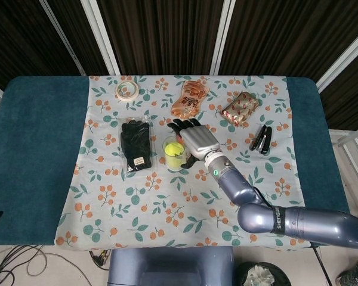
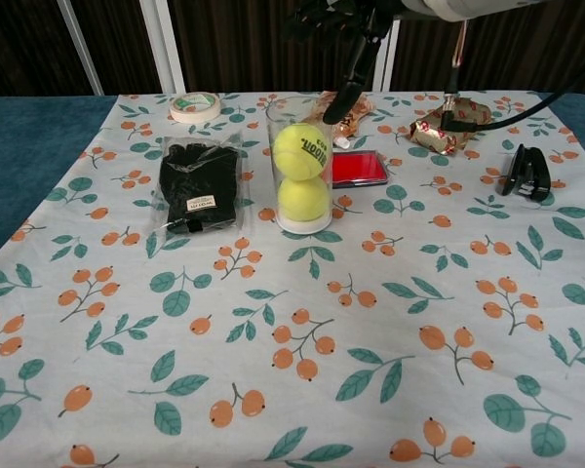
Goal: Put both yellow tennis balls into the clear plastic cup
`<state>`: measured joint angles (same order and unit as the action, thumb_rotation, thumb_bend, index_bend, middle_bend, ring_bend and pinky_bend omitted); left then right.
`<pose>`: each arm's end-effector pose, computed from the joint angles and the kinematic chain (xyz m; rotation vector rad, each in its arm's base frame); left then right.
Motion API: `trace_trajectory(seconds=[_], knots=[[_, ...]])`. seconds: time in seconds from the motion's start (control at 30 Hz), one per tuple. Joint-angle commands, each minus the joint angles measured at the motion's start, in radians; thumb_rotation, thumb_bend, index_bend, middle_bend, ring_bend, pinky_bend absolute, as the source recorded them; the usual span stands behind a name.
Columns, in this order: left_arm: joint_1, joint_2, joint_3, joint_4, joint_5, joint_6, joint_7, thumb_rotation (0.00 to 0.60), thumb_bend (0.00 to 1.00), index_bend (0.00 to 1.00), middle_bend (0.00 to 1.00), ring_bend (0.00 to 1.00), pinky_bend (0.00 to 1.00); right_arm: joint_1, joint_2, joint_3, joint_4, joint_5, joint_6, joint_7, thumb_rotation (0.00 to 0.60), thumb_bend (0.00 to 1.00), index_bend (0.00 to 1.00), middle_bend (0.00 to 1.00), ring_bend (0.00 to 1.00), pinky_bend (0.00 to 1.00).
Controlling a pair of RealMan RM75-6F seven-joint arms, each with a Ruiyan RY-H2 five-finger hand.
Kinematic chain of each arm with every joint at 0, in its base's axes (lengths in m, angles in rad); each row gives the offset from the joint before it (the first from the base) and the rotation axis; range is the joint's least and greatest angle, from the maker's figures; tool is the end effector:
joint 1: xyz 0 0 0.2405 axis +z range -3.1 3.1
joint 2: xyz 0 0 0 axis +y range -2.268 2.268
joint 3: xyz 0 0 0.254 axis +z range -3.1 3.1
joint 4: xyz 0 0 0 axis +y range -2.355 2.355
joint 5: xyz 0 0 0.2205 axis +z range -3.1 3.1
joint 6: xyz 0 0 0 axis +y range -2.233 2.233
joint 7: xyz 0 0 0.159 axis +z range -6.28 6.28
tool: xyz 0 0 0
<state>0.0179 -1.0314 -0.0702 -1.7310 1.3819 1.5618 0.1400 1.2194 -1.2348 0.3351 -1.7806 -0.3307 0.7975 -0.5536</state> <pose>-0.3249 0.1657 0.1857 -1.2197 -0.8611 -0.7374 0.0097 -0.4061 0.0385 1.9219 -1.1266 0.9114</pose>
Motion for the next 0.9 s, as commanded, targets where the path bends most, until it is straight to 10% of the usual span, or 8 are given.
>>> trace_trajectory(seconds=[0.03,0.5,0.9], knots=[[0.0,-0.001,-0.001,0.0,-0.003,0.0,0.002,0.6,0.04,0.11,0.0,0.0,0.11,-0.008,0.028,-0.002,-0.012,-0.016,0.022,0.015,0.6,0.1,0.1,0.01,0.09,0.0],[-0.001,-0.01,0.006,-0.009,0.0,-0.004,0.034,0.6,0.04,0.11,0.0,0.0,0.11,-0.449,0.351,-0.235,-0.383,-0.655,0.355,0.108,0.6,0.1,0.1,0.01,0.09,0.0],[-0.003,-0.025,0.016,-0.008,0.021,0.0,0.063,0.6,0.04,0.1,0.0,0.0,0.11,-0.772,0.329,-0.385,-0.271,-0.98,0.639,0.207,0.6,0.1,0.1,0.01,0.09,0.0]])
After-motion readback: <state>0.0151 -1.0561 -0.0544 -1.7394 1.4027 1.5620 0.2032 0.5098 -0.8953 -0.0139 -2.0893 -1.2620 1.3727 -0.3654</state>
